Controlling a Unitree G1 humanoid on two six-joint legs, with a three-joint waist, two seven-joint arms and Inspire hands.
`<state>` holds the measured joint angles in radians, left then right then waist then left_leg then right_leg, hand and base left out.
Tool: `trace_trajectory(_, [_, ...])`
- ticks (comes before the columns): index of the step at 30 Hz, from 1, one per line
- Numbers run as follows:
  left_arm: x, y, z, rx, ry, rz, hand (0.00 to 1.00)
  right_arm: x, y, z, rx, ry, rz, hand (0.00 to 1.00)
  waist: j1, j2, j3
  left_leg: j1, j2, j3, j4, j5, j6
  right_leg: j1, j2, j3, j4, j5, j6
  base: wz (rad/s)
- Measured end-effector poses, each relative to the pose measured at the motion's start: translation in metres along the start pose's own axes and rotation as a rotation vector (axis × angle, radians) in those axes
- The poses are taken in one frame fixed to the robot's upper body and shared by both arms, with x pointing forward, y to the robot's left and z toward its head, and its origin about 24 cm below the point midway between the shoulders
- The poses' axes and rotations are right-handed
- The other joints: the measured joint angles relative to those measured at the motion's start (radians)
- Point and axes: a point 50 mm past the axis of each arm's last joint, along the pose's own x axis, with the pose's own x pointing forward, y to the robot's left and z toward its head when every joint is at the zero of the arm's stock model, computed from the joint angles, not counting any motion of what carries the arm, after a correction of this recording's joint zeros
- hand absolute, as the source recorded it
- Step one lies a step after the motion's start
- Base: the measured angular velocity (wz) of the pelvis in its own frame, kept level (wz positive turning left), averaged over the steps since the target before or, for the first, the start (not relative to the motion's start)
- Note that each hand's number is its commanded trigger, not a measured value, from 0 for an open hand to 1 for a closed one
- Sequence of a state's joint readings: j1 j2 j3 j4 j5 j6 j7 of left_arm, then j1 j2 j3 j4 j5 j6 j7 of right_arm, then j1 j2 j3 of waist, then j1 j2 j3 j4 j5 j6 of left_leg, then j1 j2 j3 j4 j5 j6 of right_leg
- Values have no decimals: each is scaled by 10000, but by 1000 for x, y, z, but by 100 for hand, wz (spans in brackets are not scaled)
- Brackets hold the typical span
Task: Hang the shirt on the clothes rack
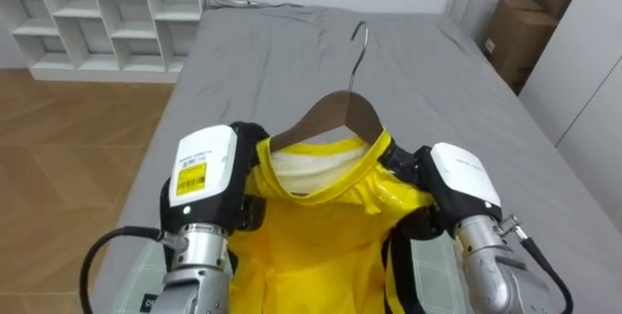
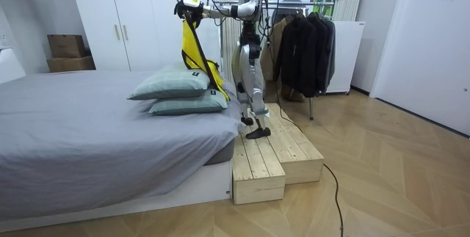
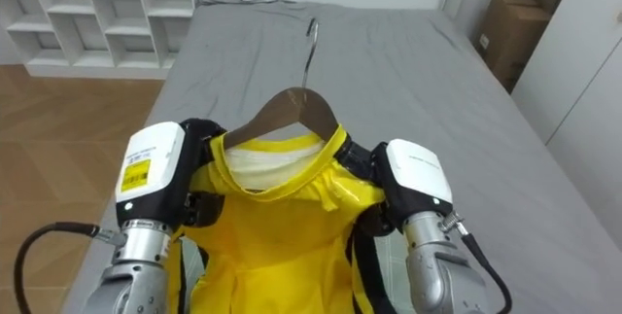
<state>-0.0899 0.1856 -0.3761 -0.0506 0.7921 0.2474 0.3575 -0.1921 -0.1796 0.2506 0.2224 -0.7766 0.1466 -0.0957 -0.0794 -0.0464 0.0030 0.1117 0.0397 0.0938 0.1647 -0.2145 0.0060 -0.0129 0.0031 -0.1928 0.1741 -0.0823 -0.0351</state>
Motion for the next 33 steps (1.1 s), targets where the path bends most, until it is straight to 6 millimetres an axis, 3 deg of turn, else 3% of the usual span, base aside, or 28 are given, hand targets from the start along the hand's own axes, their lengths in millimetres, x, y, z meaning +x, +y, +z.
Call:
trace_trajectory(13, [-3, -10, 8, -1553, -358, -923, 0, -5, 19, -11, 656, 510, 719, 100, 59, 82, 65, 164, 0, 103, -30, 0, 0, 146, -10, 112, -30, -4, 5, -2])
trace_trajectory(21, [1, 3, 6, -1652, -833, -419, 0, -11, 9, -33, 866, 842, 63, 100, 213, 190, 109, 187, 10, 259, -31, -1, -2, 107, 16, 243, -30, -10, 7, -5])
trace_trajectory(27, [-3, 7, -6, -1609, -423, -190, 0, -26, 11, -56, 1399, 1781, -220, 100, 330, 200, 98, 170, 0, 352, -25, -1, -2, 57, -1, 252, -34, -20, 19, -1])
trace_trajectory(33, [-10, 14, -27, -1370, 281, 265, 0, -32, 3, -76, 1940, 2600, -893, 100, 228, 198, 69, 198, 11, 359, -21, -1, -2, 22, -22, 232, 144, -19, 19, 0])
